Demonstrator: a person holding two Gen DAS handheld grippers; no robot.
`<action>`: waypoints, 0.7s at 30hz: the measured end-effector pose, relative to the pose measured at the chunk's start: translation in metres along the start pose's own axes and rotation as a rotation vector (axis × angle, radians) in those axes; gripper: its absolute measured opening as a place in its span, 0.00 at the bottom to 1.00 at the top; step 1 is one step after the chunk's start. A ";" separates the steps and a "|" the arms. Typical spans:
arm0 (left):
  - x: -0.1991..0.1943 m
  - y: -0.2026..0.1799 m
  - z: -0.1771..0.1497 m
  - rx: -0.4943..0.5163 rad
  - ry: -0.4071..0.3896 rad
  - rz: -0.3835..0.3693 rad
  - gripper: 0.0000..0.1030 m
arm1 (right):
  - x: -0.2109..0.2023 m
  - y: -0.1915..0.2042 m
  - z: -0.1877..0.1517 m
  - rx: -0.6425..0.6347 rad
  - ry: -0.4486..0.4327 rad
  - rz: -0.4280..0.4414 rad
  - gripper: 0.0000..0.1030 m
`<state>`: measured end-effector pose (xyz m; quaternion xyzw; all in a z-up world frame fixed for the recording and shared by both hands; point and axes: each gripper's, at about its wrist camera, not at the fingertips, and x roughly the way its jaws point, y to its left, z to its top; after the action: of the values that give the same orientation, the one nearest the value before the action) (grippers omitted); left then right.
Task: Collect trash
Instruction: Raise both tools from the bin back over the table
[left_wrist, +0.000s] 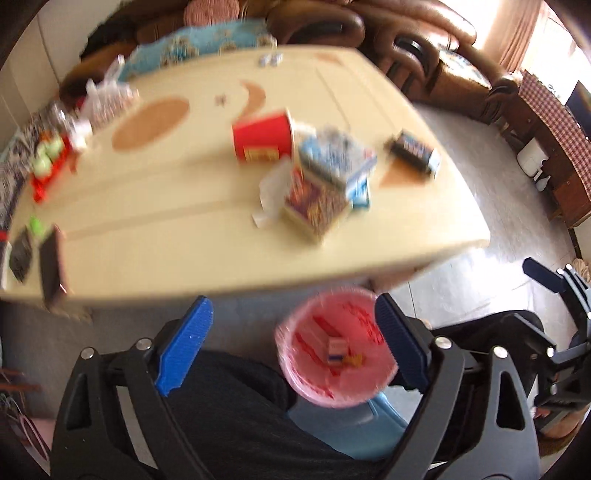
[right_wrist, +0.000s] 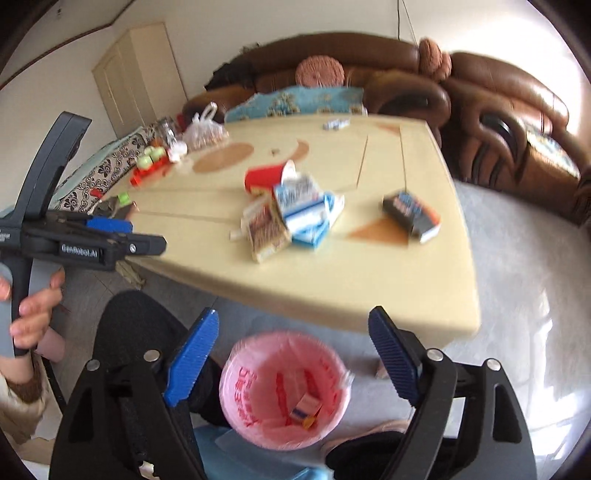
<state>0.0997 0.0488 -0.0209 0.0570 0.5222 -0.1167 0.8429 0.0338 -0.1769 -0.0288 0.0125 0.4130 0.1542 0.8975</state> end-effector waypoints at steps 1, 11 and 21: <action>-0.012 0.004 0.010 0.018 -0.023 -0.003 0.86 | -0.008 -0.003 0.010 -0.008 -0.013 0.001 0.80; -0.071 0.013 0.102 0.242 -0.131 0.042 0.90 | -0.069 -0.041 0.099 -0.025 -0.099 -0.005 0.90; -0.038 0.022 0.157 0.407 -0.060 0.033 0.90 | -0.066 -0.075 0.153 -0.037 -0.098 -0.071 0.91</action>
<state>0.2249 0.0409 0.0823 0.2312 0.4613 -0.2078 0.8310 0.1278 -0.2511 0.1092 -0.0111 0.3660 0.1289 0.9216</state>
